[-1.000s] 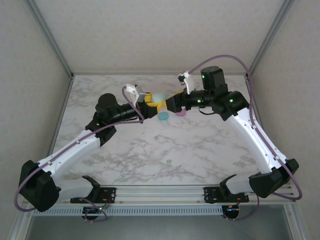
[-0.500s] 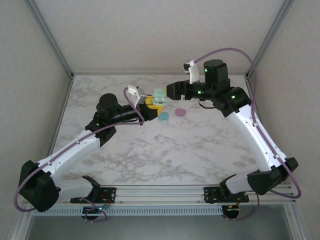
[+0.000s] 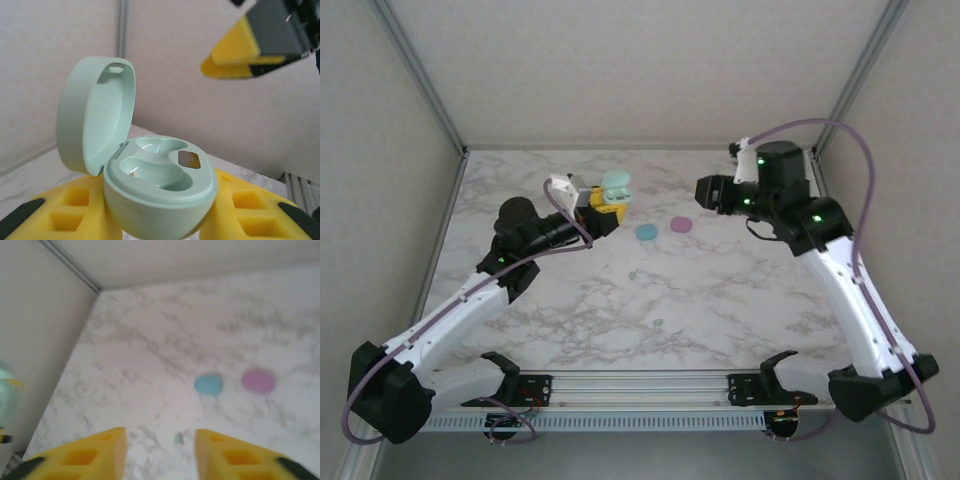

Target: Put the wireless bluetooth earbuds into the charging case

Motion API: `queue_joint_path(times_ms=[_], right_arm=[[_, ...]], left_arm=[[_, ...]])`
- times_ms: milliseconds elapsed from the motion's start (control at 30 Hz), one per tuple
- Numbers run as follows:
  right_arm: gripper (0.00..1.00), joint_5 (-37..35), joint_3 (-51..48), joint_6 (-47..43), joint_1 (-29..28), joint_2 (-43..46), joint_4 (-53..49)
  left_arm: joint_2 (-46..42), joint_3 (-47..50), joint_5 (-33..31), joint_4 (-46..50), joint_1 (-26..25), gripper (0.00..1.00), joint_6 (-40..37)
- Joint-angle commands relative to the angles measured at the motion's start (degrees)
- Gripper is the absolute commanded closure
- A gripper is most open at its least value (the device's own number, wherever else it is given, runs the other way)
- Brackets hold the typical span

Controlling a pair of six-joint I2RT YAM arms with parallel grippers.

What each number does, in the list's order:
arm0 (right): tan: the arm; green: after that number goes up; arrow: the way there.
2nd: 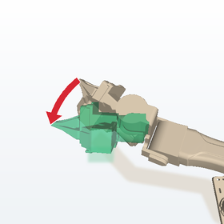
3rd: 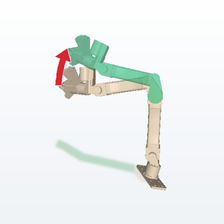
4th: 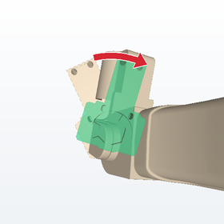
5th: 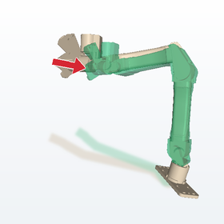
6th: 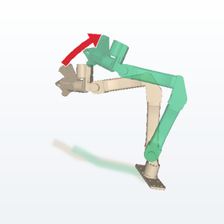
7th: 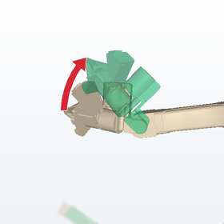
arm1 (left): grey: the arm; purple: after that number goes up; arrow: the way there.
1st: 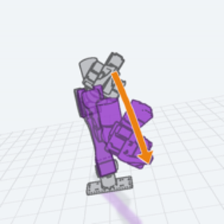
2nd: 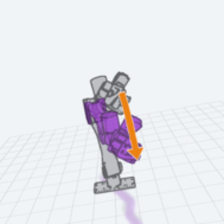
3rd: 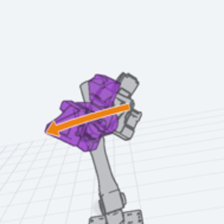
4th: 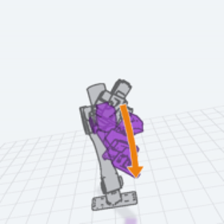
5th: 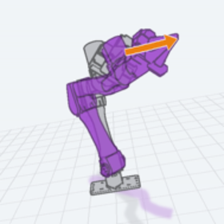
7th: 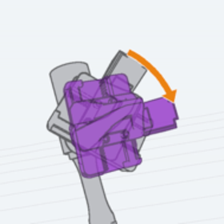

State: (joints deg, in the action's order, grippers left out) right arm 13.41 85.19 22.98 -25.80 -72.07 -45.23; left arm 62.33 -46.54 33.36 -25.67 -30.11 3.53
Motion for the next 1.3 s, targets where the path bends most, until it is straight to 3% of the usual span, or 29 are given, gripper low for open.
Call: queue_joint_path(times_ms=[0, 167, 333, 533, 800, 1100, 1267], right_arm=[[0.64, 7.2, -9.4, 6.5, -1.1, -5.4, -5.0], [0.60, 4.4, -21.6, 24.2, -9.6, -9.6, -0.6], [0.56, 1.0, -27.1, 35.0, -19.5, -12.9, 2.9], [0.56, -1.7, -32.3, 46.2, -24.8, -13.5, 8.4], [0.57, 2.0, -34.7, 48.7, -26.1, -17.8, 14.7], [0.56, -0.3, -33.4, 50.3, -27.7, -21.7, 13.5], [0.61, -1.3, -31.3, 48.3, -27.7, -23.2, 12.2]], left_arm=[[-4.2, 1.2, -3.4, -1.1, 1.4, 0.76, 0.7], [-7.5, 1.8, -6.0, 1.7, 1.7, 0.75, -1.0], [-8.3, 1.7, -5.7, 3.1, 1.7, 0.75, -2.2], [-8.3, 1.5, -4.6, 3.6, 1.7, 0.74, -2.6], [-7.8, 1.7, -3.6, 4.4, 1.7, 0.74, -3.3], [-7.8, 1.1, -2.5, 6.9, 1.7, 0.74, -4.7], [-7.6, 1.3, -2.5, 6.7, 1.7, 0.74, -4.4]])
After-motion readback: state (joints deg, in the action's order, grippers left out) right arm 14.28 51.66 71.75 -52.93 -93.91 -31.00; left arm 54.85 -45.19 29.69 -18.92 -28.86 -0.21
